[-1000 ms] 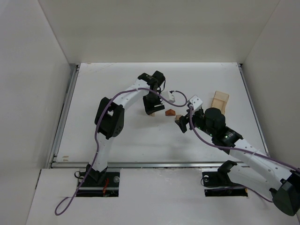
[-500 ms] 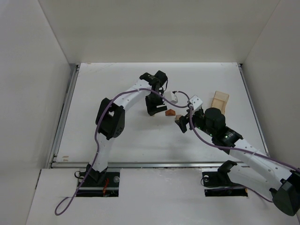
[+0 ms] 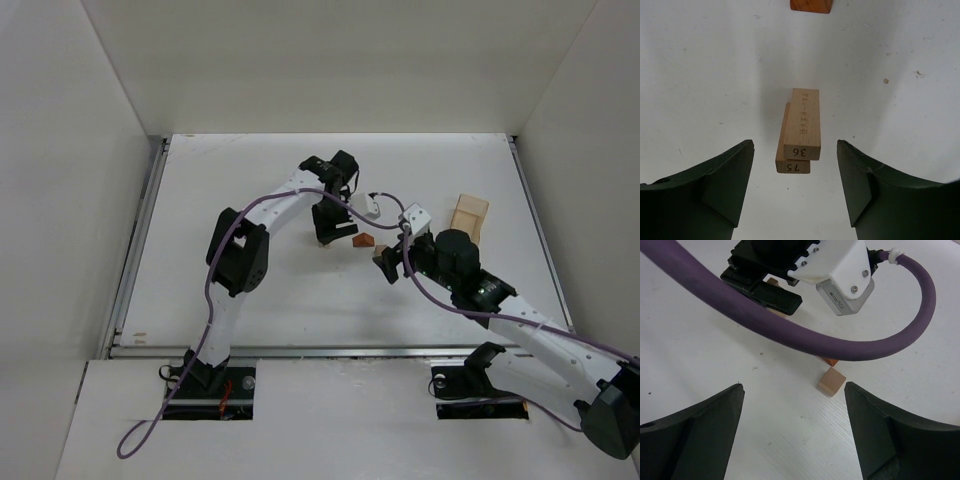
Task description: Build the wood block tower
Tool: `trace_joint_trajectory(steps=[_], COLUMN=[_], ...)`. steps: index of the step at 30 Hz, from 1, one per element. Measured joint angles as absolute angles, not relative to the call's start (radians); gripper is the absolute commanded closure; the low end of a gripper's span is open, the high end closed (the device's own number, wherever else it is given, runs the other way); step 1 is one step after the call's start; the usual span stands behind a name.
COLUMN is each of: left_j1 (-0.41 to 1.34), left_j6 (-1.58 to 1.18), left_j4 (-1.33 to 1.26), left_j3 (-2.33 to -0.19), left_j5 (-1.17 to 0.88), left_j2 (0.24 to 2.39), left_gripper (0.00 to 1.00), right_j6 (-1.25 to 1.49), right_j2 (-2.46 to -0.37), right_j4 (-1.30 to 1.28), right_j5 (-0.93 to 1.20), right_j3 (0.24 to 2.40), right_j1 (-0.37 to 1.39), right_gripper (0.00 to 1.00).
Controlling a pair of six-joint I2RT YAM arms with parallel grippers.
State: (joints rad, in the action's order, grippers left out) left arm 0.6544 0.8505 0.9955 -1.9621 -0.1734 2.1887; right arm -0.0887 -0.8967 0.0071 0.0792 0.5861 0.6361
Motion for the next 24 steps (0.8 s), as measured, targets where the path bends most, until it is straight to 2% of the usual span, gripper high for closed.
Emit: trace_joint_trajectory(steps=[5,13,17,24], left_j1=[0.654,0.654,0.654,0.654], left_j6=[0.847,0.844,0.843,0.844], left_j4=[0.981,0.963,0.956,0.950], left_j3=[-1.962,-1.962,-1.962,-1.956], left_j5=[-0.171,-0.157,-0.147,-0.141], left_j2=[2.196,2.196,2.197,2.200], left_gripper=[0.36,0.44,0.52,0.56], right_j6=[-0.089,-0.089,-0.089,-0.089], right_j2=[-0.901,-0.915,-0.917,-0.917], right_j4=[0.007,0.007,0.007,0.007], right_j5=[0.079,0.079,0.079,0.079], right_j3=[0.586,0.587,0.588,0.588], right_j1=[0.636,0.636,0.636,0.636], right_gripper=[0.13,0.13,0.13,0.13])
